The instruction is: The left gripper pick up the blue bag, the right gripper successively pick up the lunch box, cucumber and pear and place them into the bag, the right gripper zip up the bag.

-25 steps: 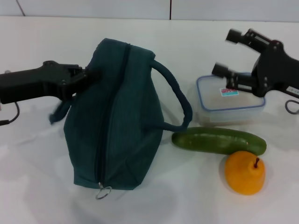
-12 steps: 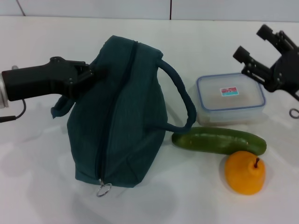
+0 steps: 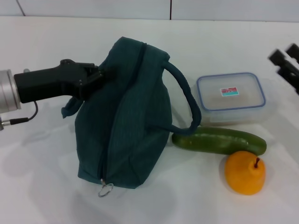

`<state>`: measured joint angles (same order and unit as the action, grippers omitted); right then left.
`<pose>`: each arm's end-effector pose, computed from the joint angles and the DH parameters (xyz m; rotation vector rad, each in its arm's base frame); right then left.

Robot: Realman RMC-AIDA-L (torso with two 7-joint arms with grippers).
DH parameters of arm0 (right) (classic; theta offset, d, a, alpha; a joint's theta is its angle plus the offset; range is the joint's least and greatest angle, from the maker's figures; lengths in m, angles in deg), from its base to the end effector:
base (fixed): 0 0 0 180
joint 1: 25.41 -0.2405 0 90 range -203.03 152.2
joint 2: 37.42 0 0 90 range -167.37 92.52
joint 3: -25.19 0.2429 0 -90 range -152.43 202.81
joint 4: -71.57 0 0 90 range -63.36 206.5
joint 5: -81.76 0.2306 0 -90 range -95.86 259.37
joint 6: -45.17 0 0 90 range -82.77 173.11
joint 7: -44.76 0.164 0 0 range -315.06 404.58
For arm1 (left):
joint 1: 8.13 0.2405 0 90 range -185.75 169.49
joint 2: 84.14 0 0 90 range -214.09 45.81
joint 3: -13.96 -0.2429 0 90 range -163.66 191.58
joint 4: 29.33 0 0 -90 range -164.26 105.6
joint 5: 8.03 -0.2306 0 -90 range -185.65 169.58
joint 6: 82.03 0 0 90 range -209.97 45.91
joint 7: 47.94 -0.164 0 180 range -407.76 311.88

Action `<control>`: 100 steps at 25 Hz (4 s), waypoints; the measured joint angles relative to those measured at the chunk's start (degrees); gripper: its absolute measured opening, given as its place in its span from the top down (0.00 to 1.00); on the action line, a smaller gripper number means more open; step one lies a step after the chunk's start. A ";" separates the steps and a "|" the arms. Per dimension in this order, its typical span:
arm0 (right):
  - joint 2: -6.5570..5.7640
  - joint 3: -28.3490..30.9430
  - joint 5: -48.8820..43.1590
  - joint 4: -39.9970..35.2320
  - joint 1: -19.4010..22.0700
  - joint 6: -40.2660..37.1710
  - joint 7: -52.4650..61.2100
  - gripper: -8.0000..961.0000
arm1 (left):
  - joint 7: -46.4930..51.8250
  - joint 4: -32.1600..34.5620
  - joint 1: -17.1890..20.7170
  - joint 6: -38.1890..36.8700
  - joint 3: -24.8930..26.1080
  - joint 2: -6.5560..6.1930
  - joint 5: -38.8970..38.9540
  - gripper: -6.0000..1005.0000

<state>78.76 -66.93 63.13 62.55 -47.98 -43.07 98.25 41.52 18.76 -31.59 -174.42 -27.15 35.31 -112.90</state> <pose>0.2775 0.3192 -0.0119 -1.9628 0.7501 1.3760 -0.2548 0.3399 0.0324 -2.5783 -0.7419 -0.8622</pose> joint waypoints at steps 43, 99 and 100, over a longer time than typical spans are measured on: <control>0.00 -11.22 4.35 -1.31 -0.39 20.50 37.55 0.09 | -6.42 -2.50 -0.37 0.41 -0.21 0.08 0.76 0.96; -0.04 -13.13 6.25 -3.31 -3.51 23.98 29.91 0.87 | -9.74 -5.93 -1.14 1.22 0.19 0.03 4.64 0.95; -0.11 -13.10 6.16 -3.39 -3.49 23.71 28.87 0.88 | -9.60 -5.93 -0.93 1.12 0.23 0.00 4.92 0.95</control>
<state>78.65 -80.03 69.30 59.16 -51.47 -19.36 127.12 31.92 12.83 -32.52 -173.31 -26.93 35.31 -107.98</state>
